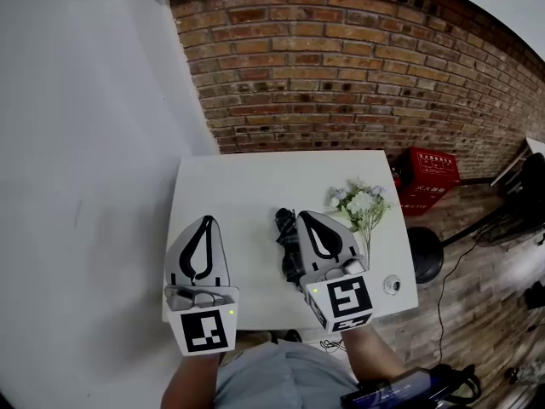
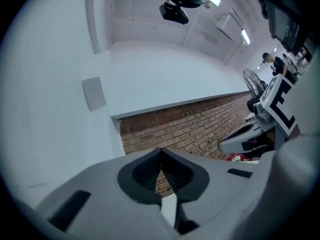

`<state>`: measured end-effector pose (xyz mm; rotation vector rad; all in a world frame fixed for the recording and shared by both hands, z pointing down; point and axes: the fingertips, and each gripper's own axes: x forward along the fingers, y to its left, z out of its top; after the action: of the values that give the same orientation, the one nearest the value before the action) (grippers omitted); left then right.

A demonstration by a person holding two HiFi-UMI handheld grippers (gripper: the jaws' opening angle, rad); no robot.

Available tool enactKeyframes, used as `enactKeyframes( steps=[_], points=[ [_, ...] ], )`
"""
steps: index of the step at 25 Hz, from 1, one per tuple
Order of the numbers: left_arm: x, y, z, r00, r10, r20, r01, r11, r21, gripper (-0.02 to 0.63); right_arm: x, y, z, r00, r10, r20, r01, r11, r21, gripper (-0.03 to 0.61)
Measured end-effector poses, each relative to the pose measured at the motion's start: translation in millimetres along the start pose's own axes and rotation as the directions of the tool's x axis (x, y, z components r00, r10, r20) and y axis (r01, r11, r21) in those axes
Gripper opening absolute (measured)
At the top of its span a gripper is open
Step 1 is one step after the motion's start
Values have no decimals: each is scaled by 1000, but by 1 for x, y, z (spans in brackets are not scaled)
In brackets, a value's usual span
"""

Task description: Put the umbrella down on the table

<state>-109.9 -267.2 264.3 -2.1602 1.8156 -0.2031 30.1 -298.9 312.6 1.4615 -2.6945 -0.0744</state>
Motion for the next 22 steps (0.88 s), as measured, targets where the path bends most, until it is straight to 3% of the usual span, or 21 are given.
enactKeyframes(
  steps=[22],
  points=[
    [-13,1,-4,1000,-12,-1,12,1000,20,8,-8,13,0,1000,8,-5,-8,1000,-1,5]
  ],
)
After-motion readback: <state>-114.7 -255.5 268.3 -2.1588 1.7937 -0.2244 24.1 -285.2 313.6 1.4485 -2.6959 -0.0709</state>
